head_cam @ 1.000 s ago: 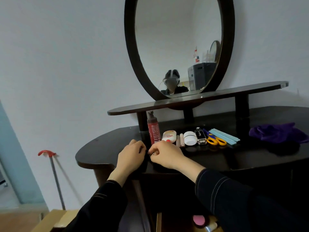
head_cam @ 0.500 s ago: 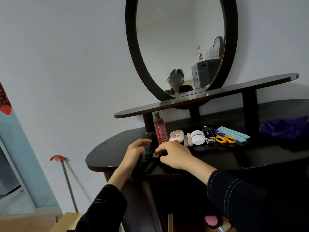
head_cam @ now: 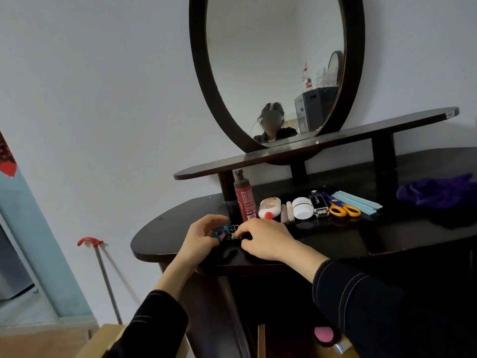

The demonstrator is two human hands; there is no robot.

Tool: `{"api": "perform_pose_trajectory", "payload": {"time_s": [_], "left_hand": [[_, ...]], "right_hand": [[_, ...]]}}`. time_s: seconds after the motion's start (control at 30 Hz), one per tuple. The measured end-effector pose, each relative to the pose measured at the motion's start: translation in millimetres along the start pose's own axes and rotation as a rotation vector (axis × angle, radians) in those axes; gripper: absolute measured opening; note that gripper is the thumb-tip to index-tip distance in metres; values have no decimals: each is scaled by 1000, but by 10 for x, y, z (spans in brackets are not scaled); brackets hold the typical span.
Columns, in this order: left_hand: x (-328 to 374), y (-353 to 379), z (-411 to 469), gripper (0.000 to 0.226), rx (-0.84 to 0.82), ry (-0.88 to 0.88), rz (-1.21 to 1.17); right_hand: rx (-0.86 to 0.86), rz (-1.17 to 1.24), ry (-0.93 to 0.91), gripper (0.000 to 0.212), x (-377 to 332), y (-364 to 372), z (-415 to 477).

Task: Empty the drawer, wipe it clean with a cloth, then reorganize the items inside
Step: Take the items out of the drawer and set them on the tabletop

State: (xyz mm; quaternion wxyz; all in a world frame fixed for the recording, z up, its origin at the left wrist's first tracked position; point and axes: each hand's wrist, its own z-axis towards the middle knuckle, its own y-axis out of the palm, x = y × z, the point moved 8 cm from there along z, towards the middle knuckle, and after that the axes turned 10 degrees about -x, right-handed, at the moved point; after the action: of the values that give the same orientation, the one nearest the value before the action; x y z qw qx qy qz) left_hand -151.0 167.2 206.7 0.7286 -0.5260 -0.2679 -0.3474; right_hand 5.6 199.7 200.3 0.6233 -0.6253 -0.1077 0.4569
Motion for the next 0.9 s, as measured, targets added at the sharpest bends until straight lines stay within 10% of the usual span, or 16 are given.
{"api": "perform_pose_trajectory", "payload": {"time_s": [0.37,0.5,0.67,0.9], "left_hand": [[258,294,-1345,30,614,84,-197],[-14,1234,-1660,28,322,-115,-393],[-825,2595,-1816,21,-165,-679,-568],[-1356,3362,-1891,17,-298,-1021,-723]], "right_hand": [[468,438,-147,21,72,-284,-1244],[384,306,-159,18,403,236,-1841],[21,269,384,19,1714,1426,-2194],[-235,150,657,26,2455,2226,-2273]]}}
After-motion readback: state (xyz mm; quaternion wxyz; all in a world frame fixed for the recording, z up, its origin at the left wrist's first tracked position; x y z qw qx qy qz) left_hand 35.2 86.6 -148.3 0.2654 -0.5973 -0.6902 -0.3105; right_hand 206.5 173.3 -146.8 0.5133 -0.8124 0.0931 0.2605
